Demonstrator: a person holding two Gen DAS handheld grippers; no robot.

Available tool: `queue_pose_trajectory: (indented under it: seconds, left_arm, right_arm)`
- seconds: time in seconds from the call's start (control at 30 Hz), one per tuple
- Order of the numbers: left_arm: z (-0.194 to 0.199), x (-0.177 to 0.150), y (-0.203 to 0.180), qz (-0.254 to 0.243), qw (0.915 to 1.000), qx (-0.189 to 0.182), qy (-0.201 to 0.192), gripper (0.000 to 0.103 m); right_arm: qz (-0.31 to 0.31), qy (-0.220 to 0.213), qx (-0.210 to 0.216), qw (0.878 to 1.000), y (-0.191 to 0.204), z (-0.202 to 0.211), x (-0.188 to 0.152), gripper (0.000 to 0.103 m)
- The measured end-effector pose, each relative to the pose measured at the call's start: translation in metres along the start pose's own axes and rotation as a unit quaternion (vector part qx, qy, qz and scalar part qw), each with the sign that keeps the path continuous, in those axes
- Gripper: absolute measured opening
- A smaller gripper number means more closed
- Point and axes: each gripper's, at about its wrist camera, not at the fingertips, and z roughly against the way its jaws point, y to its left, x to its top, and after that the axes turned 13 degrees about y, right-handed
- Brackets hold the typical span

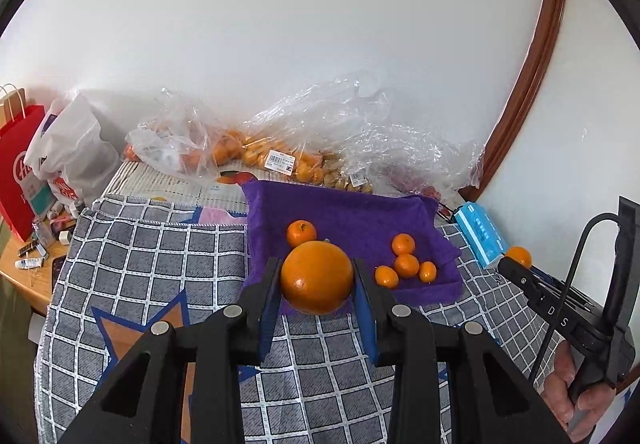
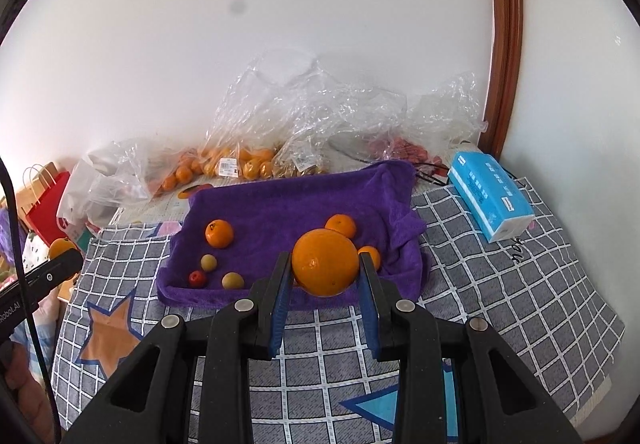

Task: Organize fruits
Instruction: 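Lift and carry both held oranges toward the purple towel, then lower both held oranges onto the purple towel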

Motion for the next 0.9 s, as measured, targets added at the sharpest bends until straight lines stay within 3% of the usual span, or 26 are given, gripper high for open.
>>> queue_pose_trajectory:
  seconds: [0.9]
  left_arm:
    - [-0.041,0.026,0.009,0.016,0.9997,0.003,0.019,0.032]
  right_arm:
    - [0.01,0.006,0.0,1.0,-0.003,-0.034,0.021,0.032]
